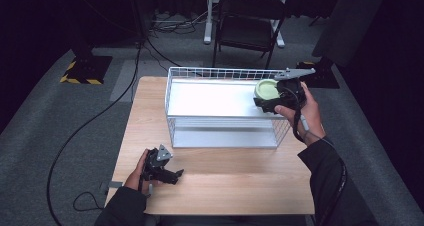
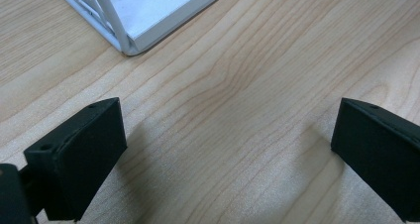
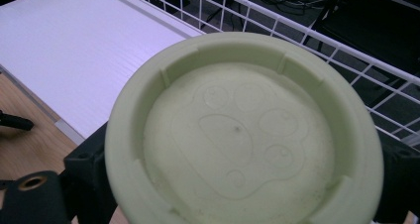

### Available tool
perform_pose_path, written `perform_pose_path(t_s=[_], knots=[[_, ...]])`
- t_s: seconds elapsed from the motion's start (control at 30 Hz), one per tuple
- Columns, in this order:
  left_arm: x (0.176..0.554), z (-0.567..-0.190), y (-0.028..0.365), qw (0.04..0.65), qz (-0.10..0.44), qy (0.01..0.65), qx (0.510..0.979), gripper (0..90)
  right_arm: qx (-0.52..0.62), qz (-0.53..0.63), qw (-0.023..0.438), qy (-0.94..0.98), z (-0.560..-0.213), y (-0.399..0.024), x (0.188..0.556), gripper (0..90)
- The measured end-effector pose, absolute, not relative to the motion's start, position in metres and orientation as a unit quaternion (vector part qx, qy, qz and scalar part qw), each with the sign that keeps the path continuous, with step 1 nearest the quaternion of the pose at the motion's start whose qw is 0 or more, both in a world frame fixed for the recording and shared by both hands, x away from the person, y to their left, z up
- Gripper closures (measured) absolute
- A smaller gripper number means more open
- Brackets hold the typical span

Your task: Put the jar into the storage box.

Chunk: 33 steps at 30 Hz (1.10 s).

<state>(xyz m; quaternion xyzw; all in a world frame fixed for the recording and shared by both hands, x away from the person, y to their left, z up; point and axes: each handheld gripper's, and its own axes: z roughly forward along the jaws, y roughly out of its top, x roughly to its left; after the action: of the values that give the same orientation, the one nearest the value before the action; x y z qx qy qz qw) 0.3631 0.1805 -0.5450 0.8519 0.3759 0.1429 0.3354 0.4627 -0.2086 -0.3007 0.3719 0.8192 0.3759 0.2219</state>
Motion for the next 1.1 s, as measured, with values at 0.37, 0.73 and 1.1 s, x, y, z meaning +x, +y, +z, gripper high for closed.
perform_pose_path(t_s=[0.37, 0.73, 1.1], knots=[[0.363, -0.545, 0.181, 0.335, 0.143, 0.376, 0.852, 0.4, 0.39, 0.37, 0.214, 0.816, -0.315, -0.204, 0.479, 11.3], [0.363, -0.545, 0.18, 0.335, 0.143, 0.376, 0.852, 0.4, 0.389, 0.399, 0.198, 0.806, -0.321, -0.209, 0.483, 11.0], [0.363, -0.545, 0.181, 0.335, 0.143, 0.376, 0.852, 0.4, 0.384, 0.396, 0.208, 0.808, -0.324, -0.205, 0.482, 3.8]])
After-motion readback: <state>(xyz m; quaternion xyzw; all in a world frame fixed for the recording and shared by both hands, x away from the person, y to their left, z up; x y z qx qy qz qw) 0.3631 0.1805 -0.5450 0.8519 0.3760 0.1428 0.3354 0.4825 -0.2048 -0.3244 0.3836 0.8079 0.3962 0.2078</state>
